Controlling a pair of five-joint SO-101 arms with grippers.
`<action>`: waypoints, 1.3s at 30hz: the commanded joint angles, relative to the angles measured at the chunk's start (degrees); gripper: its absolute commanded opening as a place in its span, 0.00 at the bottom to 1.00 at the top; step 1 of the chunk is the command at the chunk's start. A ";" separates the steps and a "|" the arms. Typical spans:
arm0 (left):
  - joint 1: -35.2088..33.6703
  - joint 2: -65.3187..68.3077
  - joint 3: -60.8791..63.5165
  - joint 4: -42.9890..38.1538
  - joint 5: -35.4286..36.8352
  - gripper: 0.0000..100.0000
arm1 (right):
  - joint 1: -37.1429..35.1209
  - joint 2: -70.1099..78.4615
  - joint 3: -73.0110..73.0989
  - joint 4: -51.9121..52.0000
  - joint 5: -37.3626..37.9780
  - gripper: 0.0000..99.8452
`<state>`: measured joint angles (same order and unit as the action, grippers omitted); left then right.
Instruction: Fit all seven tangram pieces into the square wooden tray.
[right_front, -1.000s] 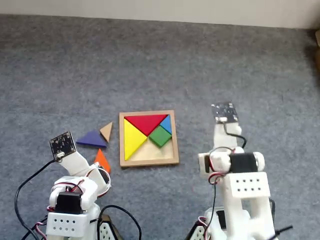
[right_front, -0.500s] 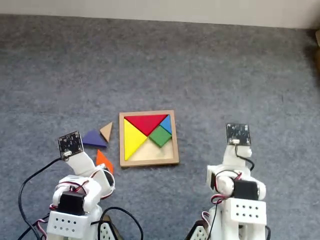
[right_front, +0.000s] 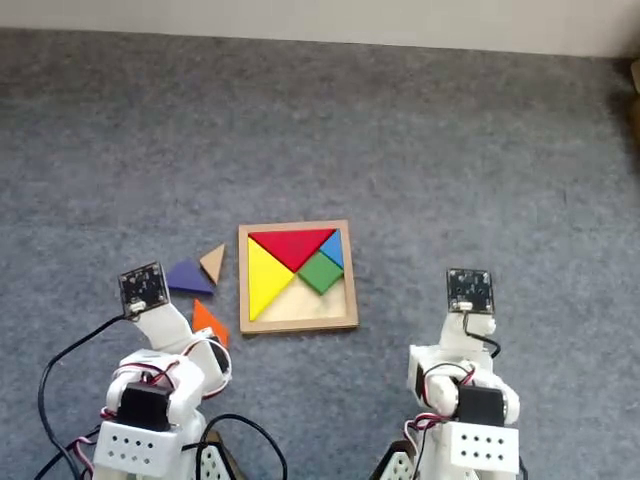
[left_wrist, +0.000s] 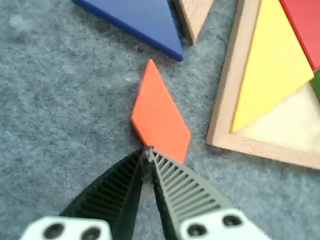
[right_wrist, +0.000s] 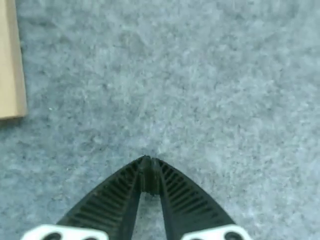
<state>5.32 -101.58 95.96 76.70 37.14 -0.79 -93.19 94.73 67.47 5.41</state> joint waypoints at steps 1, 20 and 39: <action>5.05 -3.03 1.27 0.44 0.09 0.01 | 0.66 -4.62 1.10 -0.57 0.18 0.01; -0.66 -3.03 -14.81 -9.41 -0.18 0.01 | 0.57 -11.74 4.79 1.71 0.18 0.01; -5.49 0.48 -28.88 -9.23 -40.62 0.01 | 0.66 -11.74 5.05 1.71 0.18 0.01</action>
<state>1.54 -101.58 71.25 68.18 -0.92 -0.79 -104.18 96.04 70.46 5.41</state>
